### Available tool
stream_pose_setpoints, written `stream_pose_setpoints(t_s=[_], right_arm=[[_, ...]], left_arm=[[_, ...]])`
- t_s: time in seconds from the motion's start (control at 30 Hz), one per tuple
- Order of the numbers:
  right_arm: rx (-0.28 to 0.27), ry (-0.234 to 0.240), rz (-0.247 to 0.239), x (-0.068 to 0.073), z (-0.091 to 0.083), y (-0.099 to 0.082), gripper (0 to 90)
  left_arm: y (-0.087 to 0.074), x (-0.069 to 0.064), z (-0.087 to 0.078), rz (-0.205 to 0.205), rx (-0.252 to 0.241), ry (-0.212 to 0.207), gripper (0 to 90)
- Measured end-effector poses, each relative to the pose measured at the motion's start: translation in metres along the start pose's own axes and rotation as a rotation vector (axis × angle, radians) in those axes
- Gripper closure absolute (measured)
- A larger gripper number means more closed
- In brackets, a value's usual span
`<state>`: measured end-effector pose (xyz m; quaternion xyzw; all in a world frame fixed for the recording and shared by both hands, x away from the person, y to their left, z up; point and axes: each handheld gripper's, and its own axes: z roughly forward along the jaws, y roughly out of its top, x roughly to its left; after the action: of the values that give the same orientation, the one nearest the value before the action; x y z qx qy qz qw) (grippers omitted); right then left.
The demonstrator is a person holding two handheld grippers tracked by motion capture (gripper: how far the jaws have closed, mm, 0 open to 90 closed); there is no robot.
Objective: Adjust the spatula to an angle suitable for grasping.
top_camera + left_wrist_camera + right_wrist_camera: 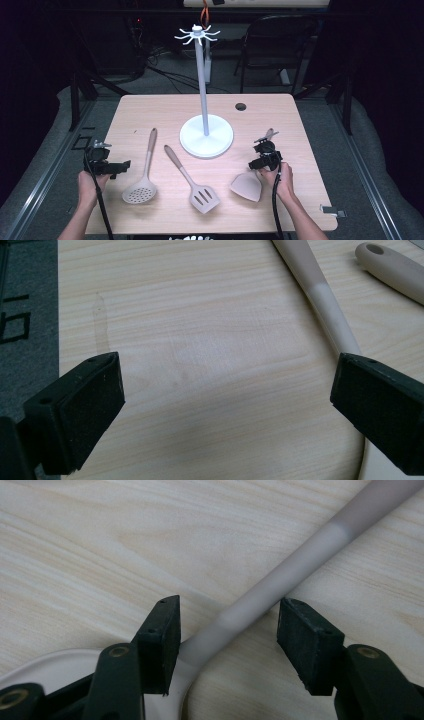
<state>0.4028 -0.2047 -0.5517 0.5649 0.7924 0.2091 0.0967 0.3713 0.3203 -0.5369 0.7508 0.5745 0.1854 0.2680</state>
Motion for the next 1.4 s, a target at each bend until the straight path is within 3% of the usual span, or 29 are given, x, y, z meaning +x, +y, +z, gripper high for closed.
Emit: stream_pose_setpoints(t_s=[0.03, 0.23, 0.57, 0.83, 0.9, 0.93, 1.0, 1.4], right_arm=[[0.029, -0.002, -0.020, -0.001, -0.002, 0.001, 44.3], [0.063, -0.001, -0.035, -0.004, -0.005, 0.001, 48.7], [0.096, 0.025, -0.047, -0.007, -0.009, -0.002, 55.6], [0.135, 0.014, -0.078, -0.010, -0.014, -0.005, 61.6], [0.142, 0.024, -0.076, -0.011, -0.016, -0.007, 63.0], [0.121, 0.025, -0.058, -0.011, -0.015, -0.009, 63.5], [0.152, 0.017, -0.085, -0.014, -0.018, -0.009, 64.4], [0.205, 0.017, -0.095, -0.018, -0.022, -0.013, 69.2]], left_arm=[[0.000, 0.000, 0.000, -0.001, -0.001, -0.001, 0.8], [0.000, 0.001, -0.001, 0.001, -0.003, 0.002, 0.8], [-0.001, 0.002, -0.002, 0.002, -0.007, 0.005, 1.1], [-0.001, 0.003, -0.003, 0.003, -0.010, 0.007, 1.1], [-0.001, 0.002, -0.003, 0.002, -0.009, 0.005, 1.1], [-0.001, 0.002, -0.003, 0.002, -0.010, 0.006, 1.1], [-0.001, 0.002, -0.003, 0.002, -0.010, 0.006, 1.1], [-0.001, 0.002, -0.002, 0.003, -0.004, 0.005, 1.3]])
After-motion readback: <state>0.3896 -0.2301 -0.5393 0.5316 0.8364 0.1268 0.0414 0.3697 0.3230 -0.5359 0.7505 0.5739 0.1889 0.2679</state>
